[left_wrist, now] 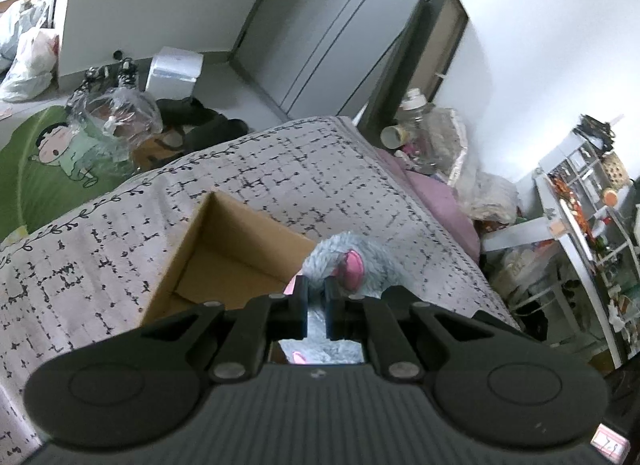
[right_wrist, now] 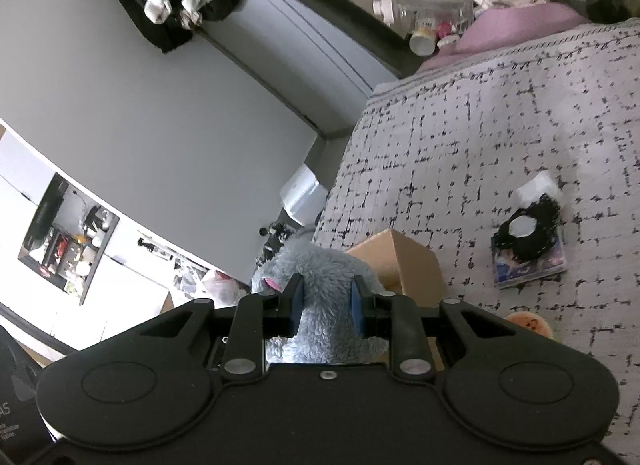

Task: Organize soft objects

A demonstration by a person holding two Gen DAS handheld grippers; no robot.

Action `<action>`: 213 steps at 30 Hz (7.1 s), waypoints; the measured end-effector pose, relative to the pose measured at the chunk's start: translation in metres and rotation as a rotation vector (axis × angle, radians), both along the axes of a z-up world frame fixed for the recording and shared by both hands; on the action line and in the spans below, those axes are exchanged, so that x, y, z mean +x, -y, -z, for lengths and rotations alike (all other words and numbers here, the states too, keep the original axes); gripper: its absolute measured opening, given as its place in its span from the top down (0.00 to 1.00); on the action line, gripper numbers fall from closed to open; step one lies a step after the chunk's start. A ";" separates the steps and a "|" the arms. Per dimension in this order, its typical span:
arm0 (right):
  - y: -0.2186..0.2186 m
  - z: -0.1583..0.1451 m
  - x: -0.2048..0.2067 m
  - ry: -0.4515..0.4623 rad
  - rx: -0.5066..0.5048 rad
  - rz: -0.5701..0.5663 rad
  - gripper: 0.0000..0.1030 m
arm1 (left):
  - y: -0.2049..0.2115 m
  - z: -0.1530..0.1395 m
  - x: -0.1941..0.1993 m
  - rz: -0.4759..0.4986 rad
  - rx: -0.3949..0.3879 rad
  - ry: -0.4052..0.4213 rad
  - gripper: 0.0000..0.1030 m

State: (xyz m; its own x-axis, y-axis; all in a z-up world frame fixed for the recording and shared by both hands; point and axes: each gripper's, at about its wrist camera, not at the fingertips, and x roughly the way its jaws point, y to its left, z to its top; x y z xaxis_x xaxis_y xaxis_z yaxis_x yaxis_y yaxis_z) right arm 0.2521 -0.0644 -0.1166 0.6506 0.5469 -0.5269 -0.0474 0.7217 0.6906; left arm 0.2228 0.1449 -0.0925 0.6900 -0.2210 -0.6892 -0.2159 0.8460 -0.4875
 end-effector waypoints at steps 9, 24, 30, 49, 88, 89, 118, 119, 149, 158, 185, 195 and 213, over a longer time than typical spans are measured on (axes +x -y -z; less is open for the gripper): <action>-0.027 0.025 0.012 -0.065 -0.027 -0.034 0.77 | -0.022 0.029 0.012 -0.023 0.003 -0.079 0.94; -0.033 0.039 0.011 -0.112 -0.075 -0.052 0.74 | -0.031 0.046 0.021 -0.034 0.104 -0.162 1.00; -0.026 0.031 0.003 -0.097 -0.073 -0.068 0.74 | -0.027 0.033 0.015 -0.046 0.150 -0.155 0.98; 0.029 0.001 -0.033 0.008 -0.094 -0.040 0.33 | 0.015 -0.012 -0.021 0.000 0.245 -0.067 0.42; 0.125 -0.056 -0.109 0.216 -0.131 0.046 0.00 | 0.080 -0.067 -0.105 0.024 0.283 0.056 0.35; 0.127 -0.057 -0.110 0.220 -0.132 0.046 0.00 | 0.082 -0.068 -0.106 0.020 0.298 0.052 0.32; 0.177 -0.067 -0.123 0.193 -0.330 0.013 0.00 | 0.119 -0.069 -0.134 0.004 0.381 0.102 0.00; 0.177 -0.067 -0.123 0.190 -0.344 0.006 0.00 | 0.121 -0.068 -0.134 0.007 0.381 0.099 0.00; 0.196 -0.012 -0.079 0.072 -0.283 -0.035 0.00 | 0.158 -0.009 -0.090 0.046 0.356 -0.026 0.01; 0.201 0.005 -0.059 0.031 -0.178 -0.032 0.00 | 0.173 0.015 -0.068 0.063 0.322 -0.038 0.03; 0.209 0.058 -0.004 -0.107 -0.057 -0.007 0.01 | 0.205 0.097 -0.014 0.004 0.339 -0.186 0.16; 0.211 0.076 0.012 -0.151 -0.024 -0.029 0.01 | 0.206 0.119 -0.004 -0.033 0.371 -0.225 0.19; 0.195 0.112 0.055 -0.207 0.032 -0.062 0.30 | 0.193 0.116 0.006 -0.197 0.342 -0.188 0.64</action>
